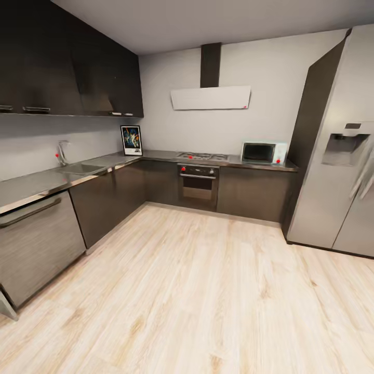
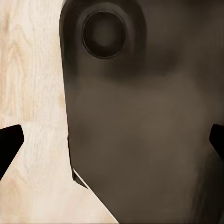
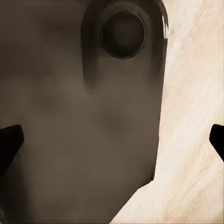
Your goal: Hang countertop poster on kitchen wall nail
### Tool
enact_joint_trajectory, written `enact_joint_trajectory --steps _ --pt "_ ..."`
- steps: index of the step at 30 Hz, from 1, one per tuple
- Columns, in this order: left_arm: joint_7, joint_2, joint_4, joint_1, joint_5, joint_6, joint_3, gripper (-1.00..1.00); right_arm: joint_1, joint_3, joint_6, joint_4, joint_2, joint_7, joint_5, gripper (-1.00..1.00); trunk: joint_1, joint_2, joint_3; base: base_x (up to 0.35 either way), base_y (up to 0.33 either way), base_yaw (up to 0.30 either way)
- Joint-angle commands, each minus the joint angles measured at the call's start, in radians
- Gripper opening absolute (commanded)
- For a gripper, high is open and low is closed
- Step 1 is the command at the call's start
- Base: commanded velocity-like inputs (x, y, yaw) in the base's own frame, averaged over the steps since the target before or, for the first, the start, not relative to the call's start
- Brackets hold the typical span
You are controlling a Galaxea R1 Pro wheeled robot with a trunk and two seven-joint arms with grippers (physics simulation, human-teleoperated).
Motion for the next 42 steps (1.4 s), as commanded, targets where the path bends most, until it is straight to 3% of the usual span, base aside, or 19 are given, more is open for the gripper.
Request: enact_joint_trajectory --steps 1,6,19,28,29,31,38,42 --pt "0.000 0.000 0.000 0.000 0.000 0.000 0.000 1.00 0.000 0.000 0.000 0.000 0.000 0.000 0.000 1.00 0.000 0.000 0.000 0.000 0.000 0.000" --pt "-0.012 -0.017 -0.012 0.005 0.002 0.000 0.001 1.00 0.001 0.003 0.001 0.000 0.024 0.013 0.003 1.00 0.000 0.000 0.000 0.000 0.000 0.000" --pt "-0.012 -0.017 -0.012 0.004 0.002 0.000 0.001 1.00 0.001 0.003 0.001 0.000 0.024 0.013 0.004 1.00 0.000 0.000 0.000 0.000 0.000 0.000" --pt "-0.006 -0.037 -0.057 0.022 -0.003 0.000 0.007 1.00 -0.046 0.001 -0.045 -0.046 -0.014 0.007 0.004 1.00 0.000 0.000 0.000 0.000 0.000 0.000" --pt "-0.006 -0.036 -0.442 0.022 -0.003 0.000 0.007 1.00 -0.065 0.001 -0.118 -0.372 -0.023 0.006 0.004 1.00 0.000 0.000 0.000 0.000 0.000 0.000" --pt "-0.007 -0.033 -0.564 0.023 -0.005 0.001 0.008 1.00 -0.068 0.000 -0.123 -0.471 -0.027 0.006 0.005 1.00 0.000 0.000 0.000 0.000 0.000 0.000" --pt "-0.007 -0.031 -0.782 0.023 -0.007 0.009 0.012 1.00 -0.069 -0.001 -0.127 -0.580 -0.033 0.006 0.005 1.00 0.000 0.000 0.000 0.000 0.000 0.000" --pt "-0.008 -0.020 -0.819 0.023 -0.007 0.006 0.014 1.00 -0.068 0.003 -0.127 -0.592 -0.037 0.006 0.005 1.00 0.000 0.000 0.000 0.000 0.000 0.000"
